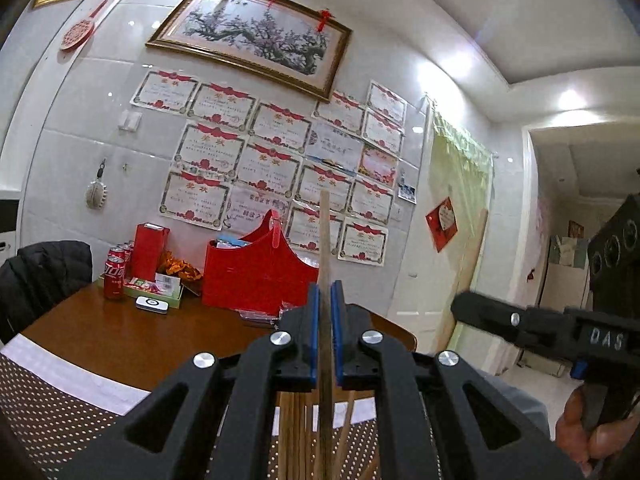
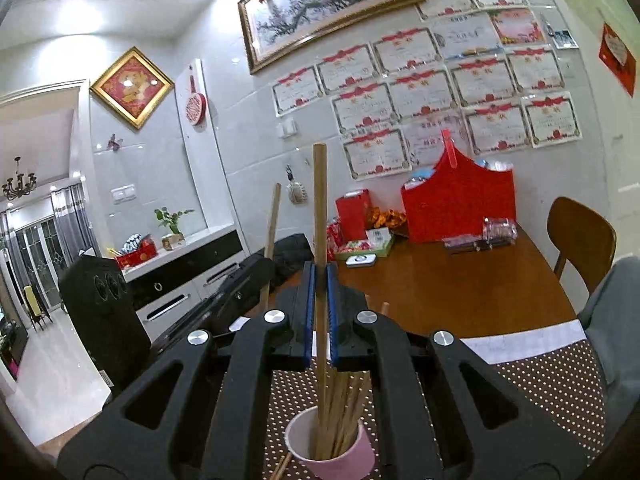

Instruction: Organize utensils

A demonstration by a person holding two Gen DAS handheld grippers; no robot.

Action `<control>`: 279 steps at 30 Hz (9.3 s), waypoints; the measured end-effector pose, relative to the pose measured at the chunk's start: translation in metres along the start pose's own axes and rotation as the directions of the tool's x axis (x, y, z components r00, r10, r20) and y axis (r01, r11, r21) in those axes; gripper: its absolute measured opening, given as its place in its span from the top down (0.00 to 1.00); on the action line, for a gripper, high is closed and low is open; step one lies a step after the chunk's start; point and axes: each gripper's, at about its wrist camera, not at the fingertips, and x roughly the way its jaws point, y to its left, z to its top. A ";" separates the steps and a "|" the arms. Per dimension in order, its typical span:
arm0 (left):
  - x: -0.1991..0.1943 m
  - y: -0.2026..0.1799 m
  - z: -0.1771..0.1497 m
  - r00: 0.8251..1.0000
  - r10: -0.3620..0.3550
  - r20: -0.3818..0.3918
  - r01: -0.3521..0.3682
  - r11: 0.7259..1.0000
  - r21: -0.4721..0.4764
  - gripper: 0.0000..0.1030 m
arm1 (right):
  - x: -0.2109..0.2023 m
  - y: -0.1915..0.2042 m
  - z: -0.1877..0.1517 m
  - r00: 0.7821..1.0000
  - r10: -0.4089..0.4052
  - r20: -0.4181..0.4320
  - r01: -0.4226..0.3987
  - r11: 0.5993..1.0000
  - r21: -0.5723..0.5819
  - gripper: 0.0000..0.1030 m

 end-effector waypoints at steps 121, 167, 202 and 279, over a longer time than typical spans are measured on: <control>-0.115 0.060 -0.167 0.543 0.417 -0.729 -0.070 0.887 0.456 0.20 | 0.043 0.065 -0.225 0.747 -0.046 -0.663 0.009 0.998 -0.059 0.31; -0.070 0.073 -0.169 0.562 0.312 -0.766 -0.051 0.937 0.345 0.62 | 0.068 0.082 -0.242 0.730 -0.207 -0.652 0.043 0.965 -0.258 0.92; -0.123 0.024 -0.029 0.953 0.051 -0.298 -0.021 0.994 0.105 0.94 | -0.020 0.038 -0.119 0.984 0.131 -0.118 -0.116 0.985 0.125 0.94; -0.055 0.011 0.023 0.972 0.183 -0.150 -0.167 0.980 0.111 0.22 | 0.010 -0.028 -0.016 0.993 -0.114 -0.033 0.118 0.978 0.172 0.06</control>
